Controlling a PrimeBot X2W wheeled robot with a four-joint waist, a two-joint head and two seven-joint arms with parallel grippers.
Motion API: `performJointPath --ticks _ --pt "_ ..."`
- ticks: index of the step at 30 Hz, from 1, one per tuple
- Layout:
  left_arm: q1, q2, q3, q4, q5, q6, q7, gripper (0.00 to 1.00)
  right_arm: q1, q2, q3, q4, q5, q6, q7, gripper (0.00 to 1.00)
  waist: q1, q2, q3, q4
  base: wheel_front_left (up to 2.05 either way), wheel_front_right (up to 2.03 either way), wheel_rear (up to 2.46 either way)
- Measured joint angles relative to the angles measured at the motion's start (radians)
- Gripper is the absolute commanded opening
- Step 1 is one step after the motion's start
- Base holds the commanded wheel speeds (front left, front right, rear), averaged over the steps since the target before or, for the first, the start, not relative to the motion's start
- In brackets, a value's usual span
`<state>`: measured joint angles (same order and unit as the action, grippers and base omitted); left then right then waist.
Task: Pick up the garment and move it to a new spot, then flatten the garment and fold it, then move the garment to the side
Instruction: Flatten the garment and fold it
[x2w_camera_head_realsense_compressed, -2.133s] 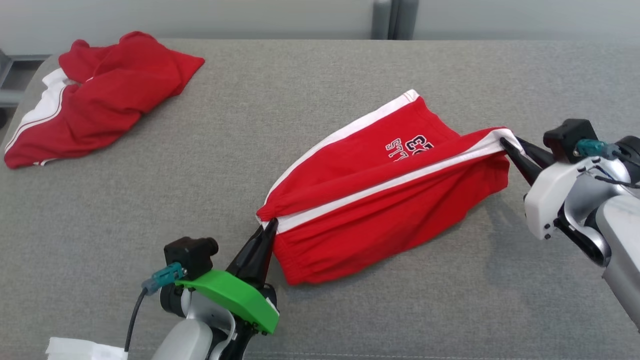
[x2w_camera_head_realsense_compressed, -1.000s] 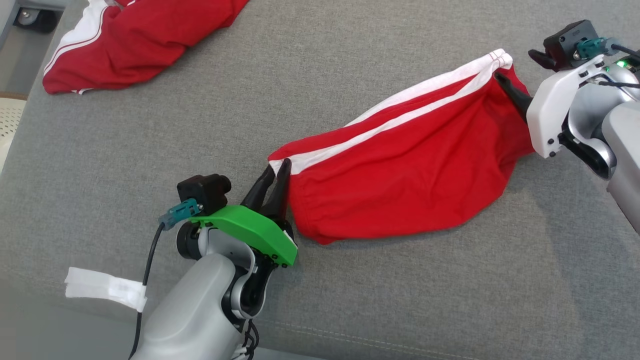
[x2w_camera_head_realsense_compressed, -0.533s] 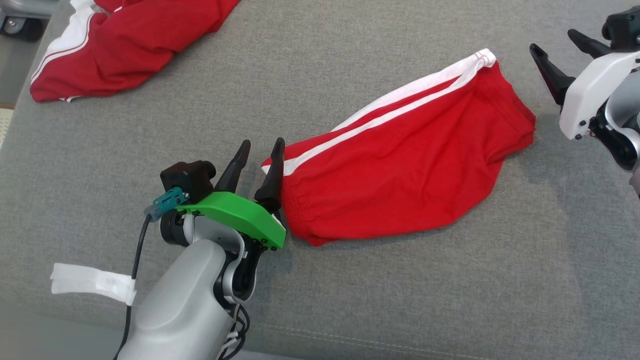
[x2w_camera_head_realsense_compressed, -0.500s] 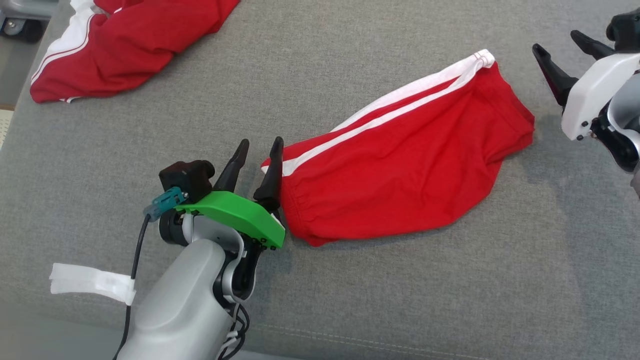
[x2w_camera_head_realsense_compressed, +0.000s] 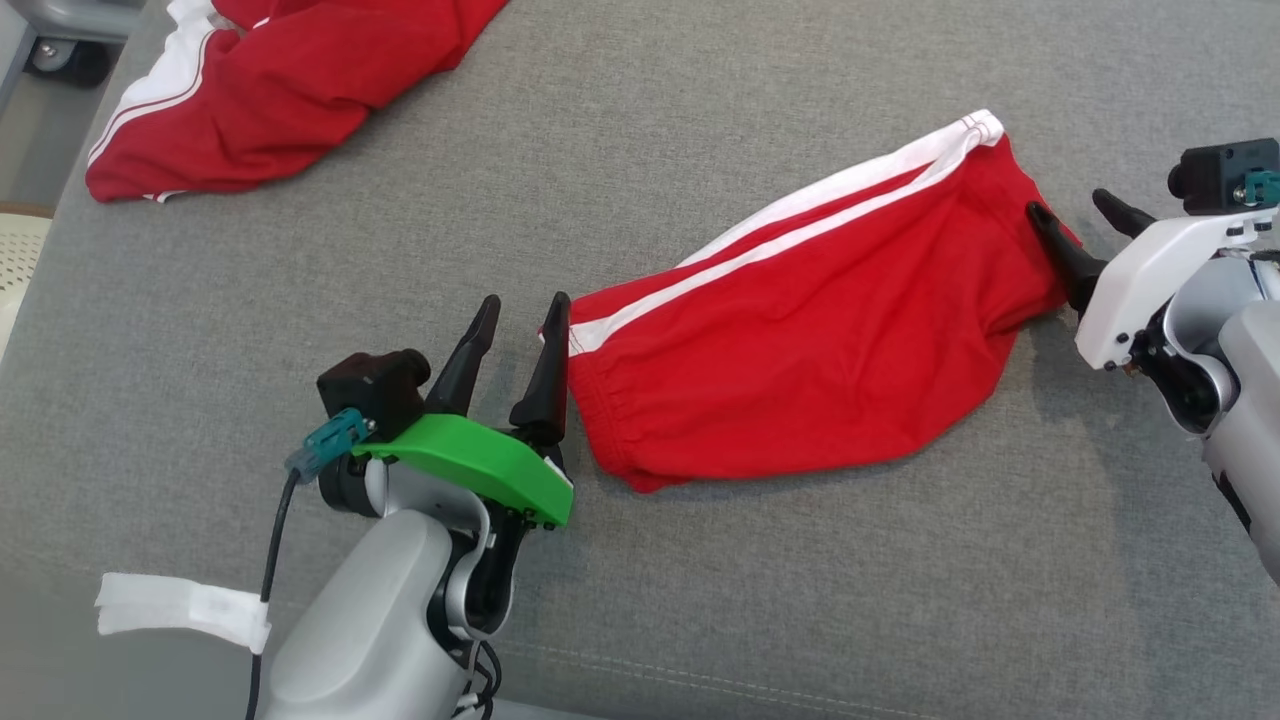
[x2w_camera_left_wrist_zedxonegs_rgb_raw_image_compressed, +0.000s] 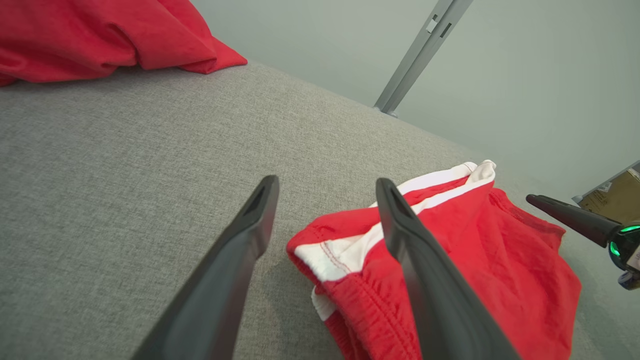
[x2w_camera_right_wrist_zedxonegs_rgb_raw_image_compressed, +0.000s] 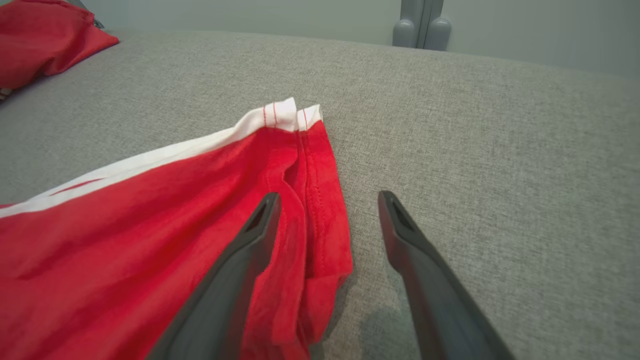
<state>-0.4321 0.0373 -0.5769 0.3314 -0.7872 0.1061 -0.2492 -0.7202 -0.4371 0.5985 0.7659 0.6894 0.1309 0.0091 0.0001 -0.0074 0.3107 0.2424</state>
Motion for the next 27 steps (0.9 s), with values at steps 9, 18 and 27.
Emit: performJointPath --ticks 9,18,27 --pt "0.076 0.000 0.068 -0.056 0.011 0.000 -0.001 1.00 0.017 0.003 0.000 0.059 0.044 0.000 0.018 1.00 0.0000 0.0000 -0.002 0.037 0.00 0.00 0.00" --pt "0.131 0.000 0.112 -0.088 0.041 0.001 -0.002 1.00 0.017 0.041 0.024 0.082 0.089 0.000 0.059 0.49 0.0000 0.0000 -0.013 0.054 0.00 0.00 0.00" --pt "0.176 0.002 0.150 -0.115 0.062 0.001 -0.002 1.00 0.017 0.048 0.030 0.097 0.110 0.000 0.049 0.00 0.0000 0.0000 -0.027 0.046 0.00 0.00 0.00"
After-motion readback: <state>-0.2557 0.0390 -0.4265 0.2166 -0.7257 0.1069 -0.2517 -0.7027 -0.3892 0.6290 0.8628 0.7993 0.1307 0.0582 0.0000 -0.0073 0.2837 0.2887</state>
